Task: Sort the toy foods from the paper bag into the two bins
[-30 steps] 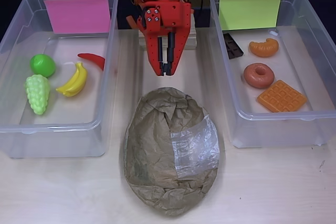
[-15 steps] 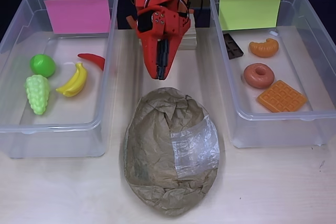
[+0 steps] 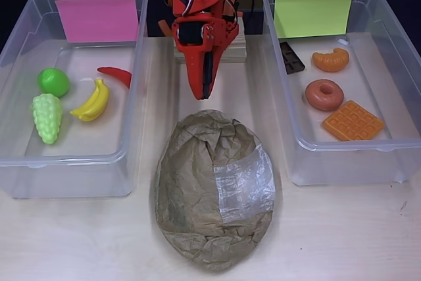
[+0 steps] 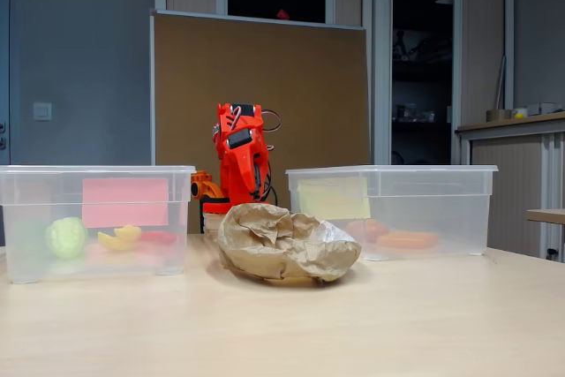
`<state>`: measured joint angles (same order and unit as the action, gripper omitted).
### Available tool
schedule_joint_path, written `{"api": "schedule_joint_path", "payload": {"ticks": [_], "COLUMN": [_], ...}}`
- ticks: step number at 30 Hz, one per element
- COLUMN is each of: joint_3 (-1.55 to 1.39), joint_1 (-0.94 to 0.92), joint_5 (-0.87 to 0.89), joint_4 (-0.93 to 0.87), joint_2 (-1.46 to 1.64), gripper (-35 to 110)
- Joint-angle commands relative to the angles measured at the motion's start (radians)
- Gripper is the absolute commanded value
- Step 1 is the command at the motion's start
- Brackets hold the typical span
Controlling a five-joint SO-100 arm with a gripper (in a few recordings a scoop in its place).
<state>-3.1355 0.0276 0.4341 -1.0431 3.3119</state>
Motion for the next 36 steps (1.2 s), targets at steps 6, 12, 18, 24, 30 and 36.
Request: {"api": "schedule_joint_path", "payload": {"ticks": [6, 12, 18, 24, 30, 36], "joint_3": [-0.006, -0.006, -0.006, -0.006, -0.006, -0.006], "joint_1": [0.003, 0.018, 0.018, 0.018, 0.018, 0.018], "joint_5": [-0.13, -0.298, -0.304, -0.304, -0.304, -0.304], "joint_4": [-0.172, -0.169, -0.169, -0.169, -0.169, -0.169], "joint_2": [0.011, 0.011, 0.011, 0.012, 0.012, 0.012], "gripper": [0, 0, 0, 0, 0, 0]}}
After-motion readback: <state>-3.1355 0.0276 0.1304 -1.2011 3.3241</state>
